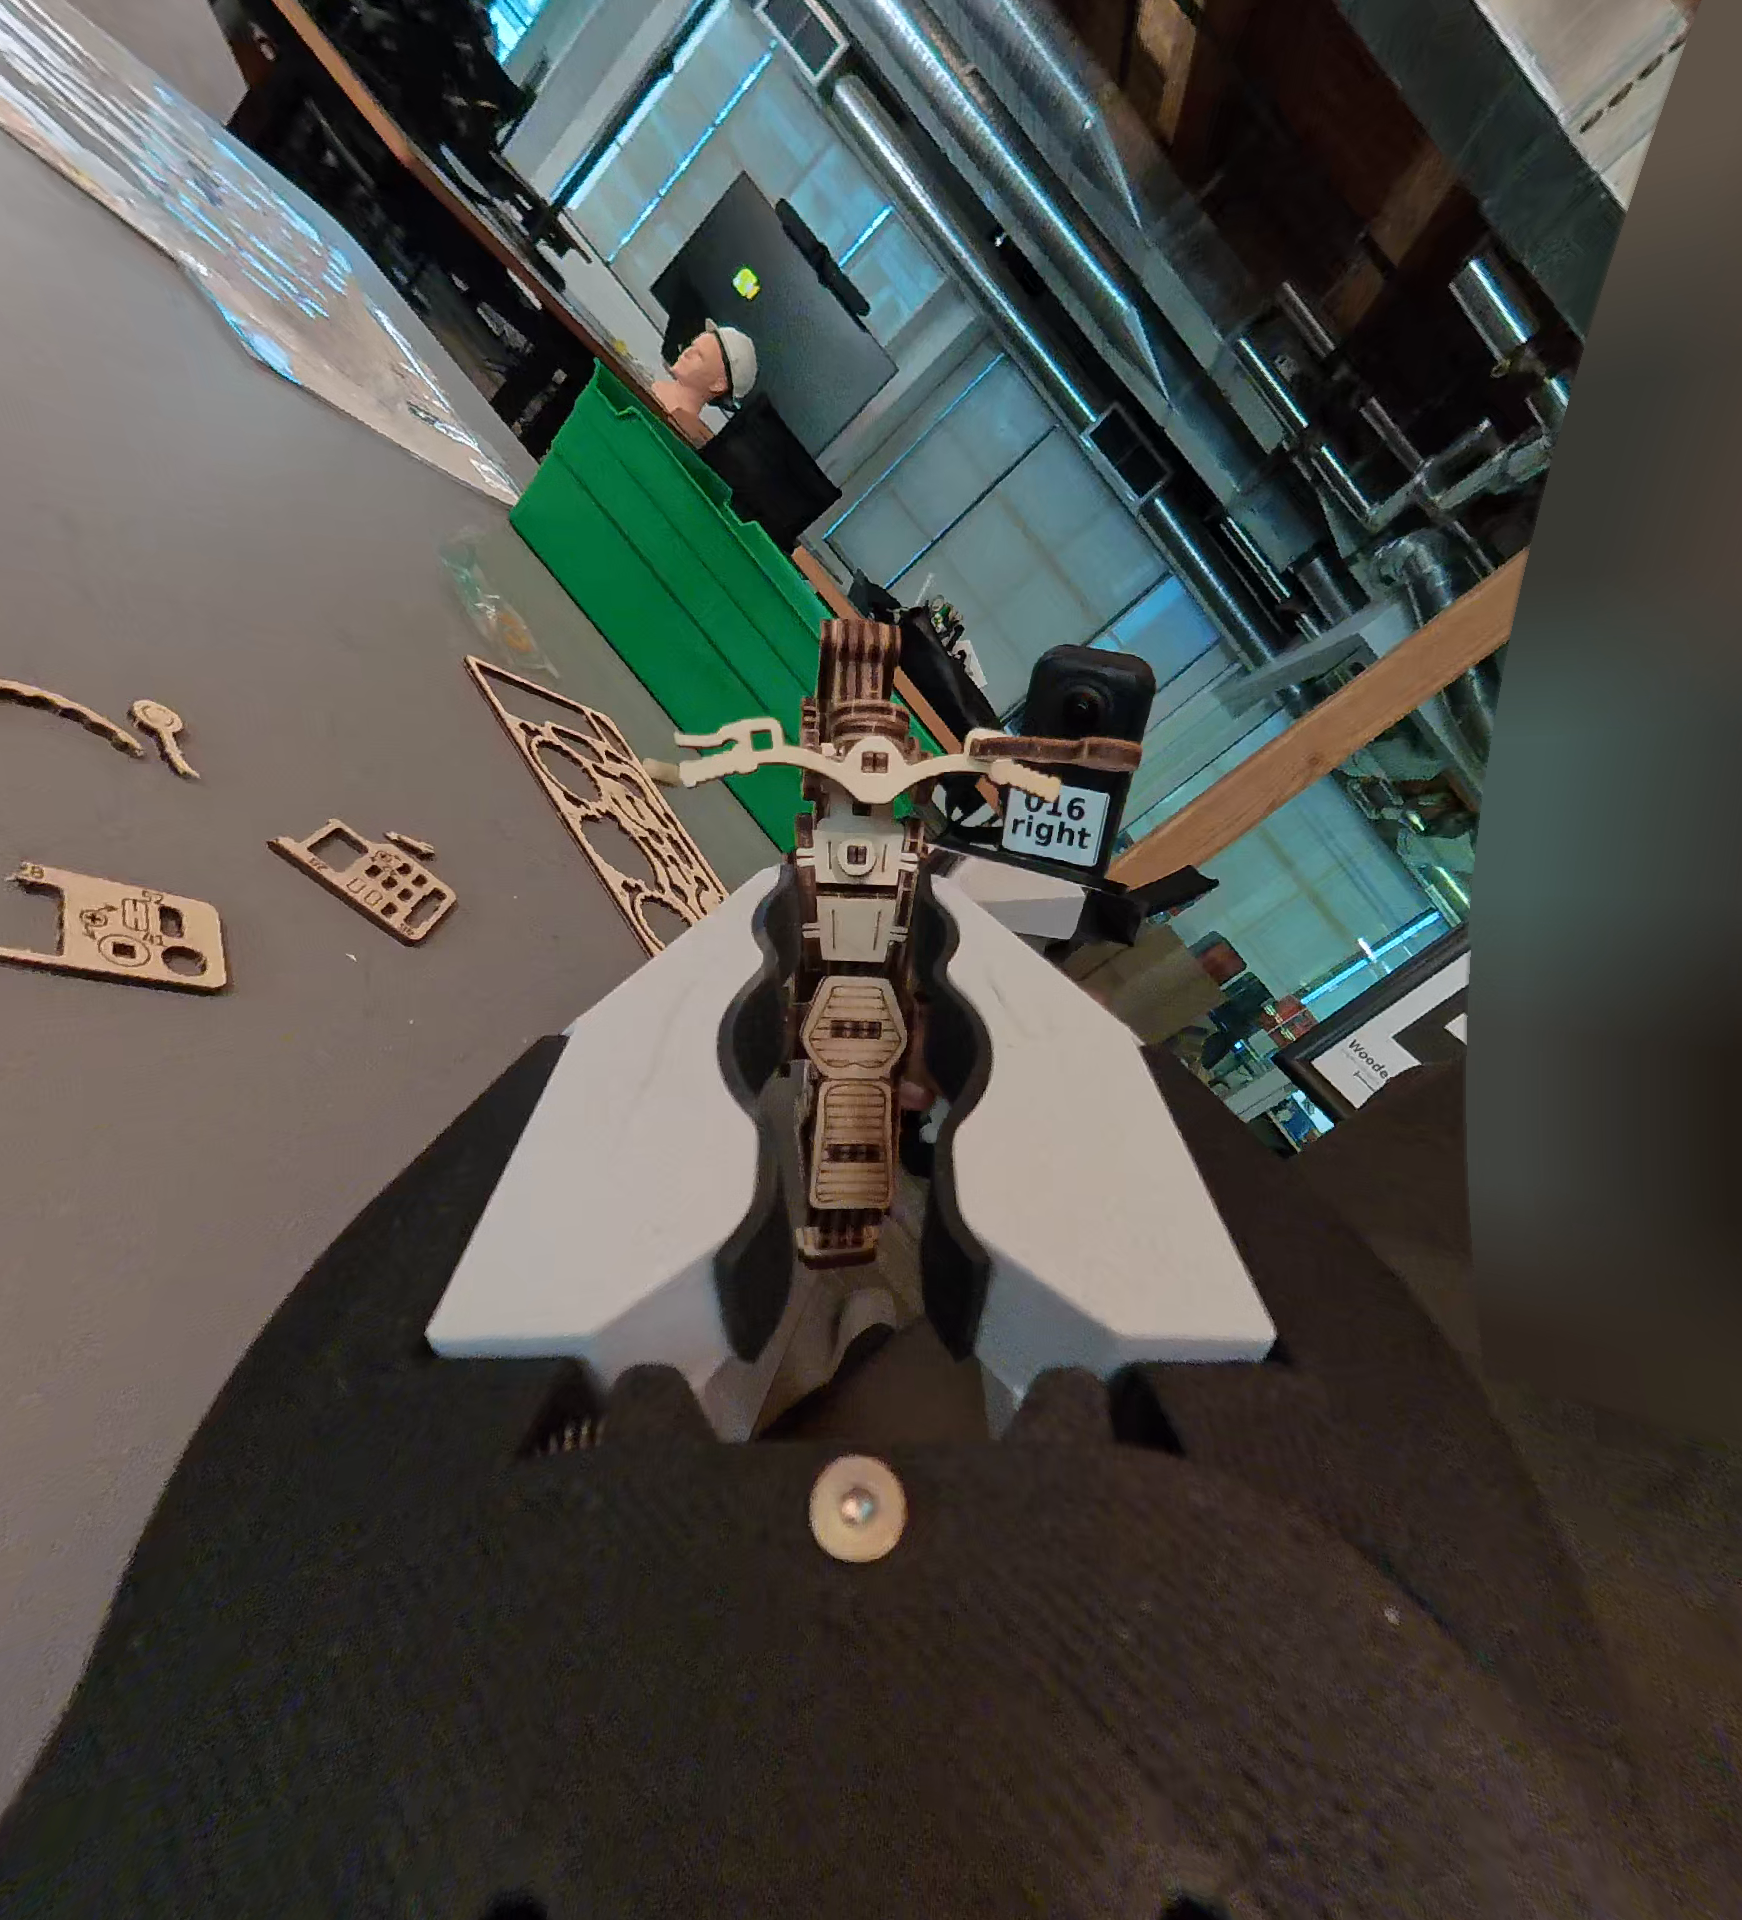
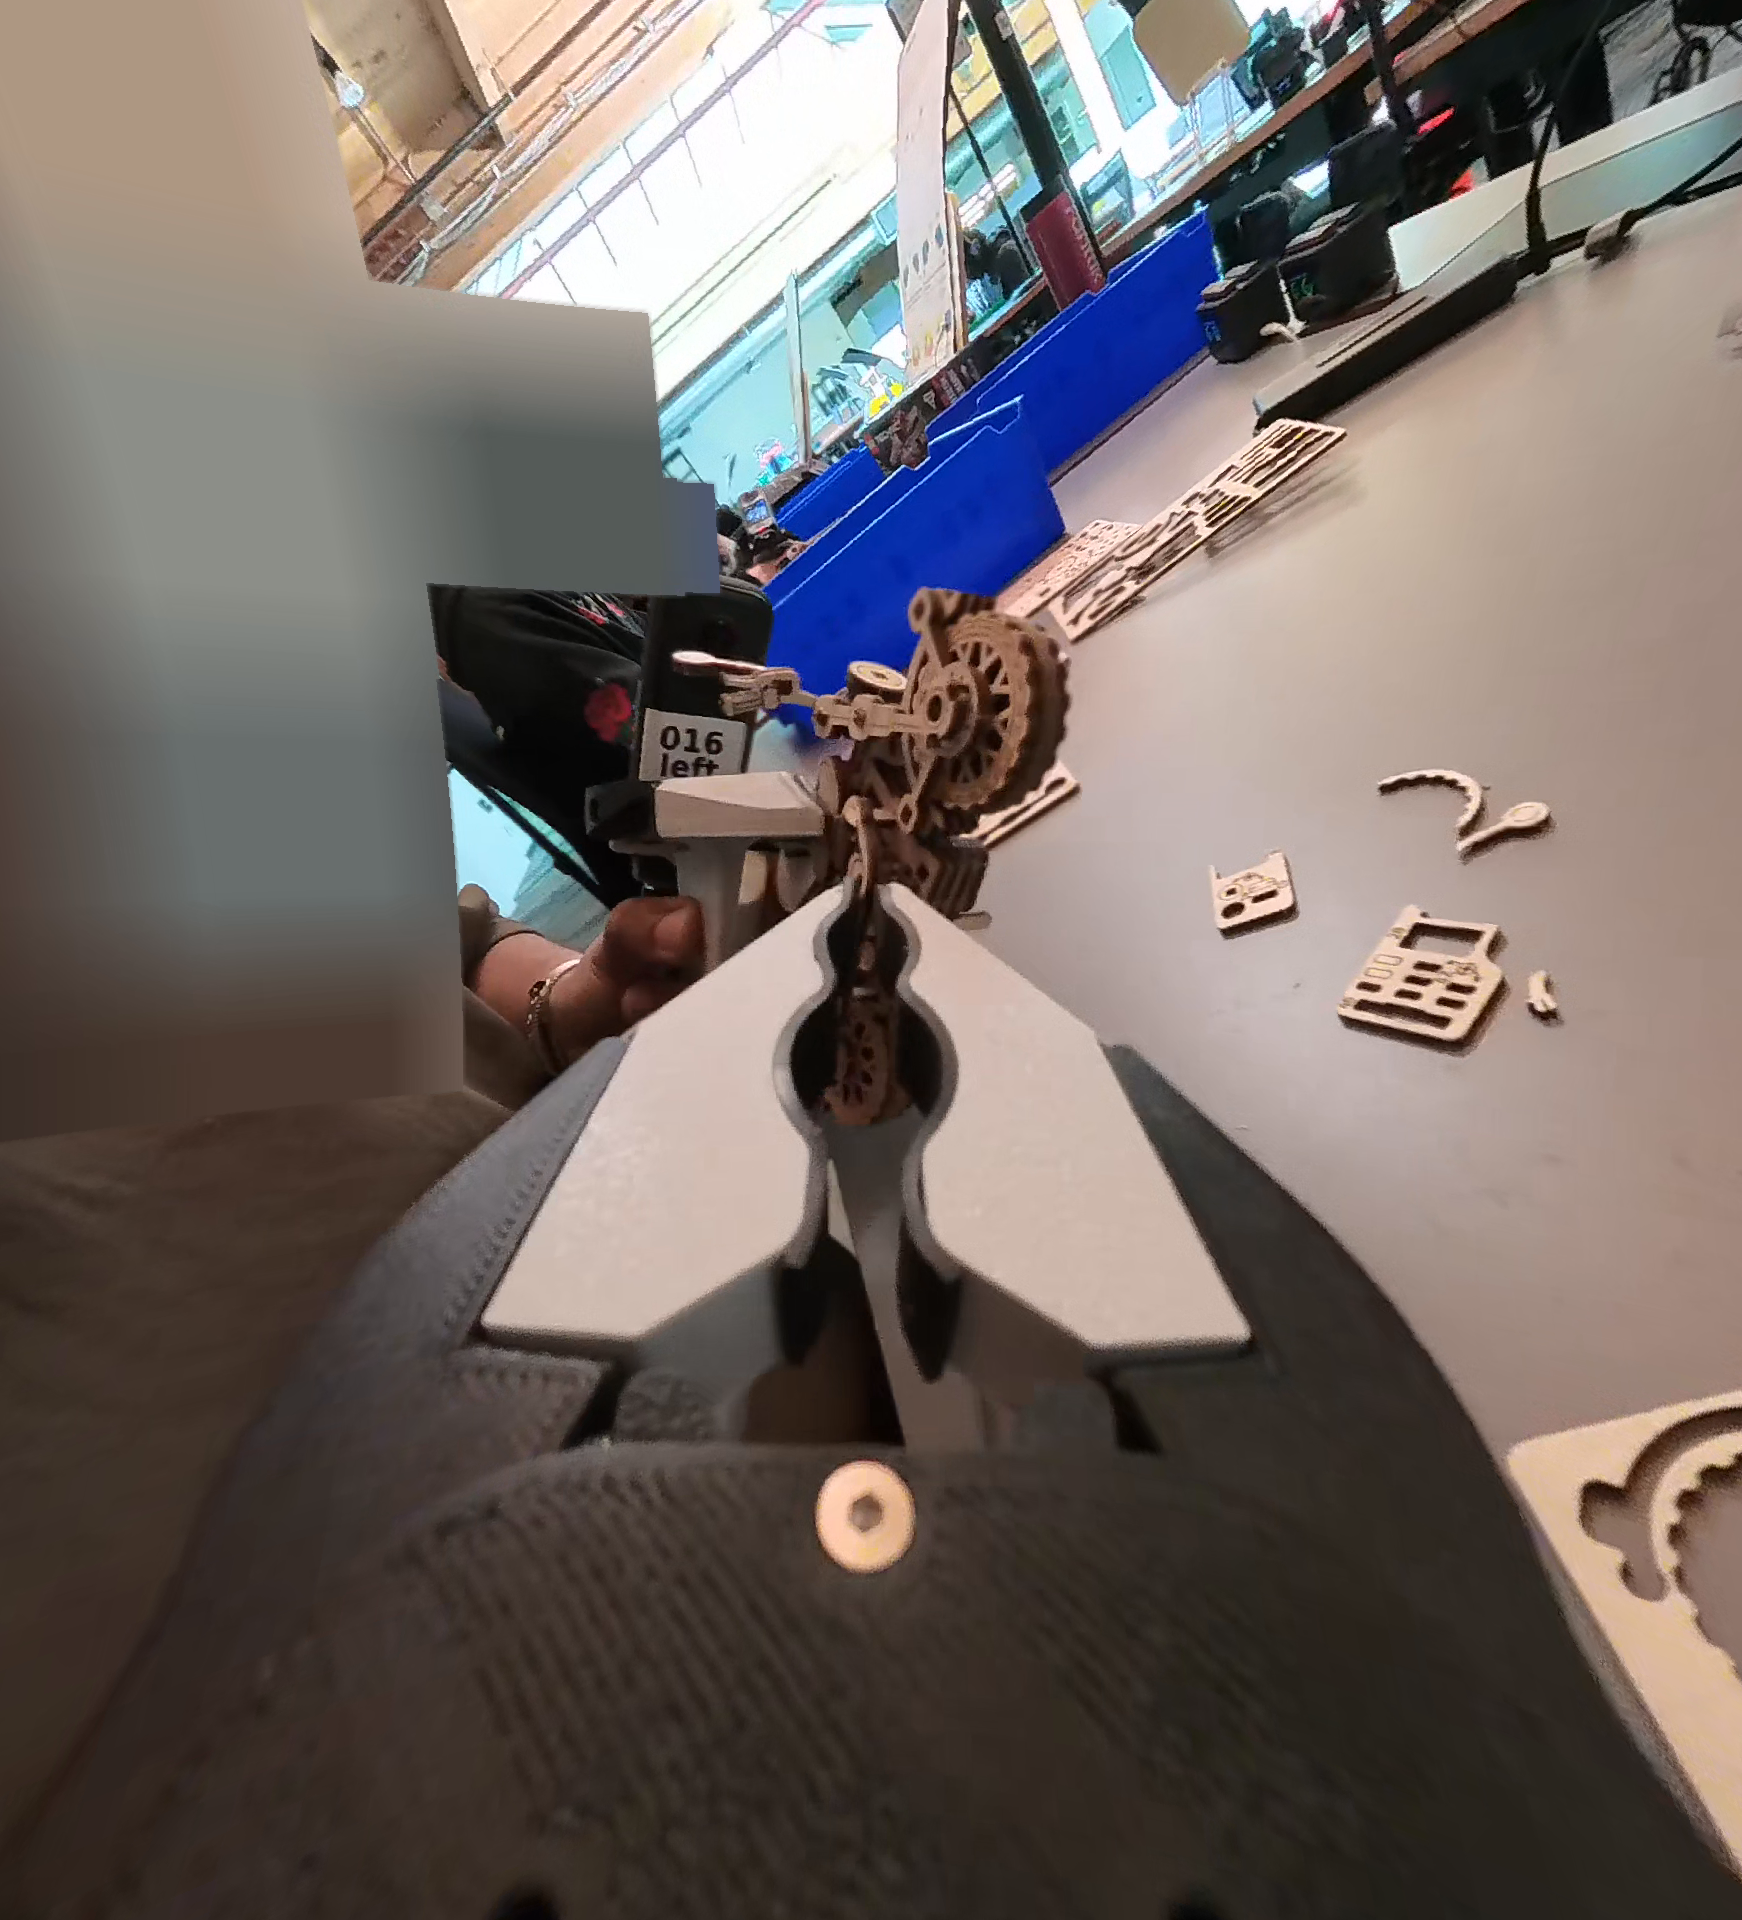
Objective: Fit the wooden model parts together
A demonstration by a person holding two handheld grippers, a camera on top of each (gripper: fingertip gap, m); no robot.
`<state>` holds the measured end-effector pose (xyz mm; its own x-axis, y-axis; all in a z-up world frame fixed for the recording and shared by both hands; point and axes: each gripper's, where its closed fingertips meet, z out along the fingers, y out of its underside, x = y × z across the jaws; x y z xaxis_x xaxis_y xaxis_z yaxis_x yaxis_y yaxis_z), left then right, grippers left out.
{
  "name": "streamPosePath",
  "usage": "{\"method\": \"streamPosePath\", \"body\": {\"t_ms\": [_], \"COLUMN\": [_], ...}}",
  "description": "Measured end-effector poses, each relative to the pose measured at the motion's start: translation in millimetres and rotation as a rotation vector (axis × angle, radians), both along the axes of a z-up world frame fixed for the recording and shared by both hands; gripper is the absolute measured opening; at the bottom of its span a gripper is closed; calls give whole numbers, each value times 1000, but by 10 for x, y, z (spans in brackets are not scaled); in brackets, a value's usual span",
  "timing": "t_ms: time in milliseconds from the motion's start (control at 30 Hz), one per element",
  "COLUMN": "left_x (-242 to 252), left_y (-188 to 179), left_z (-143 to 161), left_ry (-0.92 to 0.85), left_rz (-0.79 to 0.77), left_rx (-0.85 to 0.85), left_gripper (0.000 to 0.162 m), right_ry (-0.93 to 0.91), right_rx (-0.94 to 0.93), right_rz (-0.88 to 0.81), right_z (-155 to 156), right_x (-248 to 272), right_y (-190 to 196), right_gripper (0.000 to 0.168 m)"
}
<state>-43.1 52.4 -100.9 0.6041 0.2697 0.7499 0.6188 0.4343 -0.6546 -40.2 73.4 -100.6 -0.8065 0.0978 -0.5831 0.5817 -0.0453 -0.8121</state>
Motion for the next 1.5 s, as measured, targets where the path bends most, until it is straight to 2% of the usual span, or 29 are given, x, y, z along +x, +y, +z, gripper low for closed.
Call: {"method": "streamPosePath", "body": {"t_ms": [33, 233, 300, 667, 800, 1000, 1167, 1500], "left_x": [1, 33, 49, 167, 178, 218, 219, 325], "left_y": [-2, -1, -4, 34, 67, 103, 97, 190], "left_z": [-1, 68, 103, 249, 241, 269, 230, 221], "left_ry": [1, 127, 182, 433, 429, 477, 521, 534], "left_rz": [4, 69, 95, 185, 174, 136, 77, 4], "left_rx": [-2, -97, -138, -292, -281, -288, -342, -349], "left_gripper": [19, 19, 19, 20, 20, 20, 20, 20], "right_ry": [-4, 19, 46, 321, 455, 488, 582, 481], "right_rx": [2, 22, 26, 145, 188, 112, 156, 148], "right_rz": [2, -12, -16, -113, -175, -146, -149, -175], "right_z": [-6, 0, 33, 175, 236, 318, 279, 216], "right_x": [2, -1, 11, 19, 5, 48, 63, -50], "right_y": [-1, -16, -23, -1, 34, 69, 68, 110], "right_gripper": [0, 6, 3, 3, 1, 0, 0, 0]}}
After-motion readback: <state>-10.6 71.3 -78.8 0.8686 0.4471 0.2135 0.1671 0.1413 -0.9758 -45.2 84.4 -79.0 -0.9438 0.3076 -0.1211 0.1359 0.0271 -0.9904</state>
